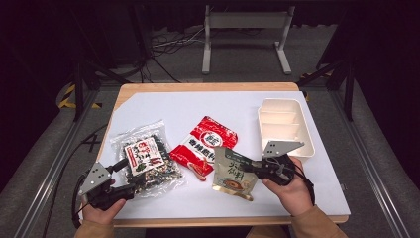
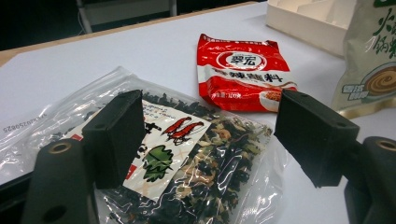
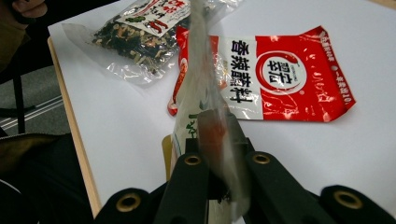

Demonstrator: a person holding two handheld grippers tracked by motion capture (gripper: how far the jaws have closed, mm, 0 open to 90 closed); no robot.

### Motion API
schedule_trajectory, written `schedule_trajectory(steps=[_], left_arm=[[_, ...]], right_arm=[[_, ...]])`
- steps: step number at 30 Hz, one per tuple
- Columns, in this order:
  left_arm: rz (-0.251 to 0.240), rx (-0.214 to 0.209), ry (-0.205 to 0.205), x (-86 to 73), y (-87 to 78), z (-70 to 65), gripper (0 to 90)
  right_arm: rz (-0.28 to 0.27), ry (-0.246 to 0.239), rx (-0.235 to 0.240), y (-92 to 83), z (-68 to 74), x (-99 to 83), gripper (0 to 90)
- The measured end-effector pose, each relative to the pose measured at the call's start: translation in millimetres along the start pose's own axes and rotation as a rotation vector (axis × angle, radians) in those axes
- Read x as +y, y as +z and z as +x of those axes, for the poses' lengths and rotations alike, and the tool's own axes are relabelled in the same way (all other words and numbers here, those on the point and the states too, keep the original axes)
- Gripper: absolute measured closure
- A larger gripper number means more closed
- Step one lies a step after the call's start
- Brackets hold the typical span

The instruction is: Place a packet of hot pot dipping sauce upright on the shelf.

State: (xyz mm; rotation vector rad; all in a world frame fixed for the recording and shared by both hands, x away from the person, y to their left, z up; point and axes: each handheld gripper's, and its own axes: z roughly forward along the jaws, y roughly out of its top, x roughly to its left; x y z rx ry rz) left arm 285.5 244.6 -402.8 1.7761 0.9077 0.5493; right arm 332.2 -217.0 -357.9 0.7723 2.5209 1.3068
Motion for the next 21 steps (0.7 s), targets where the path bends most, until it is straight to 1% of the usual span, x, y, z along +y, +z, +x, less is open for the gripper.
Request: schedule_trajectory(steps=[4,9,12,13,15,19,21], left_arm=[[0.0,0.0,0.001,0.0,0.0,0.1,24.6],[-0.001,0.001,-0.001,-0.1,-0.2,0.3,24.5],[0.0,0.001,-0.002,-0.1,-0.2,0.2,24.6],[0.0,0.001,-0.002,-0.1,-0.2,0.2,24.6],[0.0,0.001,-0.001,-0.1,-0.1,0.3,24.6],[0.001,0.002,-0.001,-0.2,-0.1,0.4,24.6],[0.001,0.002,-0.001,-0.2,-0.1,0.4,24.6]], right_arm=[[-0.011,-0.045,-0.005,-7.1,0.8,5.9,89.6],[-0.013,-0.085,-0.025,-13.7,0.0,11.3,89.6],[-0.01,-0.094,-0.032,-15.9,-0.2,13.3,89.7],[-0.009,-0.11,-0.042,-20.0,-0.9,16.8,89.7],[-0.01,-0.111,-0.043,-21.2,-0.9,17.8,89.6],[-0.022,-0.134,-0.046,-27.7,-1.3,25.1,89.6],[-0.023,-0.136,-0.042,-29.0,-1.8,26.7,89.6]])
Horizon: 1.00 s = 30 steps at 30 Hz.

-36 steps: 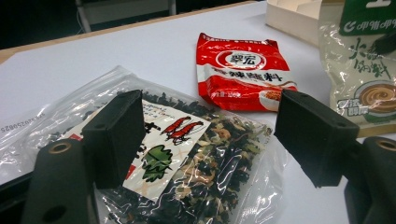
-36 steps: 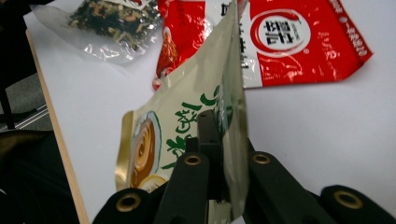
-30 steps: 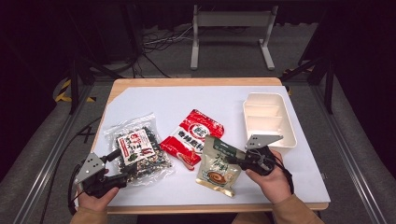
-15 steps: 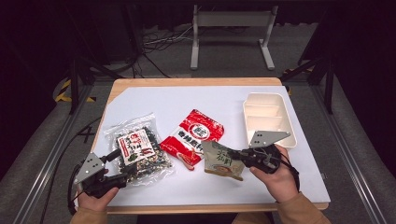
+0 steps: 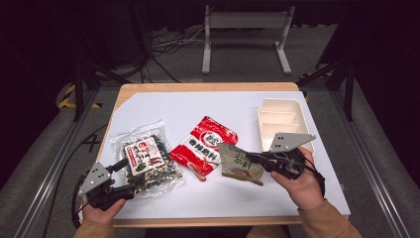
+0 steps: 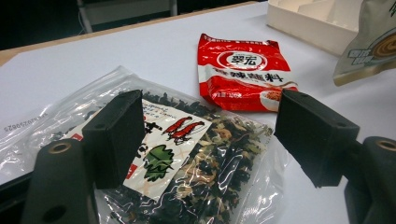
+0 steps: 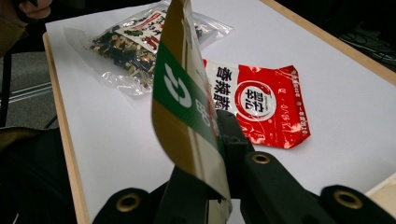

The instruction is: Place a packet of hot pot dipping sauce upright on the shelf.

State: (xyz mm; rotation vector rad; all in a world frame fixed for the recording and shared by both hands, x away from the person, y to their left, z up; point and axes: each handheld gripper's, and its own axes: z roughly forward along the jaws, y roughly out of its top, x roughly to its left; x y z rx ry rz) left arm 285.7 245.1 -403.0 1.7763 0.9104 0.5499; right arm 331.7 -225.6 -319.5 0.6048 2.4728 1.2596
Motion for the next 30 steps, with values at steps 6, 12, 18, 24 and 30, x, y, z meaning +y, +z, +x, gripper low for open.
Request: schedule_trajectory(steps=[6,12,18,24,30], left_arm=[[0.001,0.003,-0.004,-0.3,-0.3,0.7,24.6],[0.0,0.004,-0.005,-0.4,-0.5,0.8,24.6],[0.001,0.003,-0.004,-0.4,-0.3,0.8,24.6],[0.001,0.009,-0.007,-1.6,-2.1,1.1,24.6],[0.002,0.017,-0.013,-3.3,-6.1,1.0,24.6]], right_arm=[[-0.022,-0.037,-0.005,-10.2,-5.7,11.5,89.6],[-0.032,-0.06,-0.006,-17.8,-10.4,20.2,89.6],[-0.04,-0.115,-0.02,-27.5,-17.1,31.6,89.6],[-0.045,-0.128,-0.034,-34.7,-25.1,40.0,89.6],[-0.049,-0.132,-0.038,-38.8,-32.8,44.7,89.6]])
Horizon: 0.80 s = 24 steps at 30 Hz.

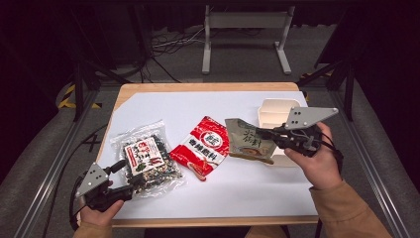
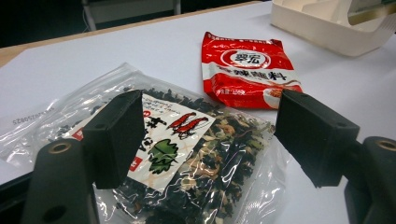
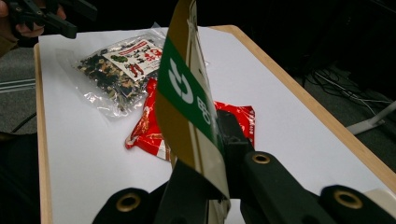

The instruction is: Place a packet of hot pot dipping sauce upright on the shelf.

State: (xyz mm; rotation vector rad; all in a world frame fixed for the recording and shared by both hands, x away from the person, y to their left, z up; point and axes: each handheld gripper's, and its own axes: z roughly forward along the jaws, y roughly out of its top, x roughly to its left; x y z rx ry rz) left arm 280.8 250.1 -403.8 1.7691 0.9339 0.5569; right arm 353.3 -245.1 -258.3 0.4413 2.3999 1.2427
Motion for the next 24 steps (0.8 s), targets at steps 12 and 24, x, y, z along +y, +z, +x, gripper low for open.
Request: schedule_trajectory(steps=[12,24], left_arm=[[-0.002,0.017,-0.008,-2.8,-4.7,0.4,24.5],[0.002,0.016,-0.012,-2.8,-4.5,1.2,24.5]], right_arm=[[0.006,-0.007,-0.014,-6.1,-24.4,7.9,89.6],[0.005,-0.007,-0.03,-10.9,-56.6,8.6,89.6]])
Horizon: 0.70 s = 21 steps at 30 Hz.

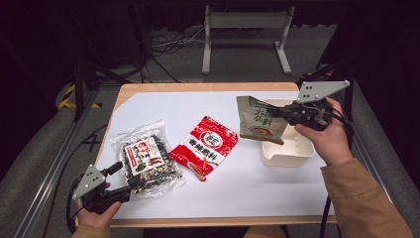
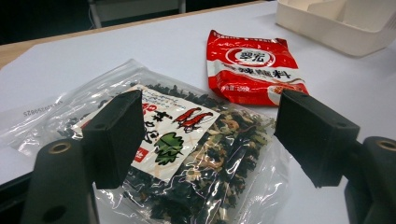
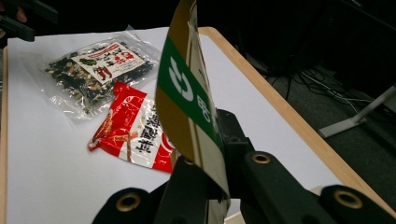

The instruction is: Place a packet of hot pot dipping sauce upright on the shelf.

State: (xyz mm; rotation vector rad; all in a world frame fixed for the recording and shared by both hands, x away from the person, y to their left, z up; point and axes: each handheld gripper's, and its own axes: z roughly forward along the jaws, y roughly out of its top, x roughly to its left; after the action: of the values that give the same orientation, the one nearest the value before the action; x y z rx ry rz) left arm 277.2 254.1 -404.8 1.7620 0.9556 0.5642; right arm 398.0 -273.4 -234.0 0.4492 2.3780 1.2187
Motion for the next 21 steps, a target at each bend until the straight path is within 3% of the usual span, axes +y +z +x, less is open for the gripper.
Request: schedule_trajectory(steps=[21], left_arm=[[0.001,0.002,-0.001,-0.1,0.0,0.1,24.5]], right_arm=[[0.015,-0.023,-0.01,-2.0,-43.2,-5.0,89.5]])
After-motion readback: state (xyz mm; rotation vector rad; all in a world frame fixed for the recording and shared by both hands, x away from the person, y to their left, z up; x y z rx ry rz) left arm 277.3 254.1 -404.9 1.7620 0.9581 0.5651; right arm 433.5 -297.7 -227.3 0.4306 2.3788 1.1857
